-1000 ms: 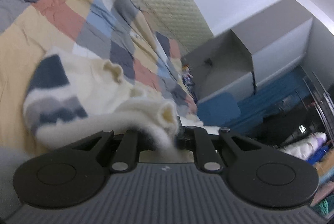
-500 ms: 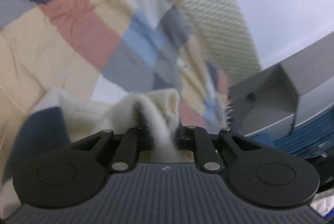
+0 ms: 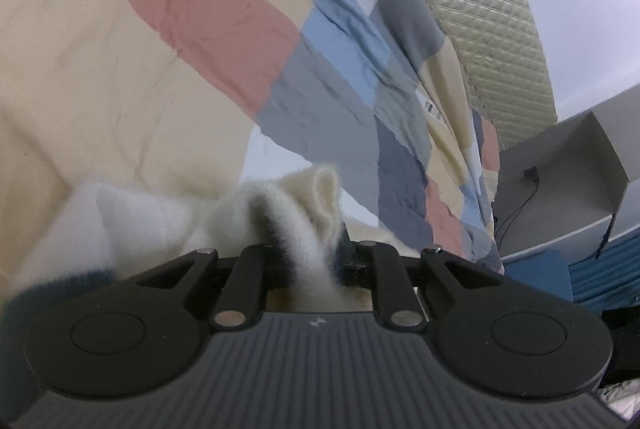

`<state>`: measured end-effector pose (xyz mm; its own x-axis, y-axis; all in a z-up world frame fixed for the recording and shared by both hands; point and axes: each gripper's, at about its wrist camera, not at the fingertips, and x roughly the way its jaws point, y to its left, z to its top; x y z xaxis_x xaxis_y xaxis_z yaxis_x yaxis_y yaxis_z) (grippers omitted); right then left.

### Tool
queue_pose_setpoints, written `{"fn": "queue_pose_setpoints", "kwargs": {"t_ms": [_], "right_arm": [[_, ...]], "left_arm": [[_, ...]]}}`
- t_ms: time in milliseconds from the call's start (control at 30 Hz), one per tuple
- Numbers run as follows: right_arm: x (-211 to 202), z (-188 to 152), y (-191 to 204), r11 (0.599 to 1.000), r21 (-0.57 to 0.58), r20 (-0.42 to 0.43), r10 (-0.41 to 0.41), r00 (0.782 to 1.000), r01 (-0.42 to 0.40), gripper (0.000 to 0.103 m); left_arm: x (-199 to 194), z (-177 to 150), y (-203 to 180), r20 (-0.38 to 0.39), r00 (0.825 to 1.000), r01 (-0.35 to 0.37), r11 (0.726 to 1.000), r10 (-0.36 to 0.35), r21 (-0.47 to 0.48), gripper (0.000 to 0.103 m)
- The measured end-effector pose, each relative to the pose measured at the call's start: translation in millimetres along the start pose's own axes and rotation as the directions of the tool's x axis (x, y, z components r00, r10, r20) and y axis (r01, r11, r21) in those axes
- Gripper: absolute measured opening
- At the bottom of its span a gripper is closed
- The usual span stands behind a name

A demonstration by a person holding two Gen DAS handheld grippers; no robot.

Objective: Fold large clothes
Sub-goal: 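Lift the hem with both grippers and fold it toward the collar, then open both grippers to lay the folded hem down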

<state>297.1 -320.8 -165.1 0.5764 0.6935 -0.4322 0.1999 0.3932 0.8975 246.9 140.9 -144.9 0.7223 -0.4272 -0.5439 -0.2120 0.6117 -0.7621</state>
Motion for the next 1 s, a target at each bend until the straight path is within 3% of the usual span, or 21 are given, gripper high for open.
{"fn": "queue_pose_setpoints", "kwargs": {"t_ms": [133, 200, 233, 267, 333, 433, 533, 633, 733, 900, 1000], "right_arm": [[-1, 0, -1, 1.000, -0.001, -0.006, 0.017, 1.000, -0.017, 0.023], [-6, -2, 4, 1.000, -0.017, -0.006, 0.022, 1.000, -0.022, 0.024], [-9, -4, 8, 0.999, -0.031, -0.009, 0.026, 1.000, -0.026, 0.031], [-14, -7, 12, 0.998, -0.049, -0.013, 0.034, 0.999, -0.034, 0.035], [-26, -15, 30, 0.989, -0.145, -0.009, 0.019, 1.000, -0.020, 0.062], [-50, -33, 62, 0.922, -0.381, 0.050, -0.060, 0.997, 0.075, 0.071], [-74, -50, 72, 0.875, -0.467, 0.107, -0.084, 0.991, 0.125, 0.072], [-83, -58, 72, 0.857, -0.499, 0.103, -0.090, 0.991, 0.129, 0.072], [-77, -68, 77, 0.803, -0.566, 0.119, -0.145, 0.982, 0.187, 0.071], [-54, -84, 80, 0.682, -0.660, 0.185, -0.258, 0.948, 0.314, 0.063], [-38, -93, 80, 0.560, -0.731, 0.246, -0.316, 0.916, 0.389, 0.063]], "left_arm": [[-3, 1, -1, -0.005, 1.000, 0.017, 1.000, -0.017, -0.008, 0.017], [-13, -2, -6, -0.016, 0.999, 0.030, 1.000, -0.030, -0.001, 0.023], [-17, -3, -8, -0.023, 0.999, 0.045, 0.999, -0.045, 0.000, 0.037], [-23, -4, -12, -0.023, 0.998, 0.059, 0.998, -0.059, 0.006, 0.058], [-40, -7, -25, 0.006, 0.997, 0.072, 0.995, -0.073, 0.067, 0.072], [-60, -13, -44, 0.048, 0.998, 0.028, 0.984, -0.037, 0.178, 0.072], [-79, -20, -54, 0.071, 0.997, 0.011, 0.973, -0.029, 0.231, 0.072], [-93, -31, -64, 0.112, 0.991, -0.107, 0.941, 0.074, 0.321, 0.072], [-94, -40, -65, 0.156, 0.968, -0.242, 0.891, 0.196, 0.385, 0.072], [-72, -31, -49, 0.149, 0.929, -0.370, 0.836, 0.339, 0.405, 0.071], [-49, -24, -44, 0.126, 0.920, -0.387, 0.821, 0.370, 0.419, 0.071]]}}
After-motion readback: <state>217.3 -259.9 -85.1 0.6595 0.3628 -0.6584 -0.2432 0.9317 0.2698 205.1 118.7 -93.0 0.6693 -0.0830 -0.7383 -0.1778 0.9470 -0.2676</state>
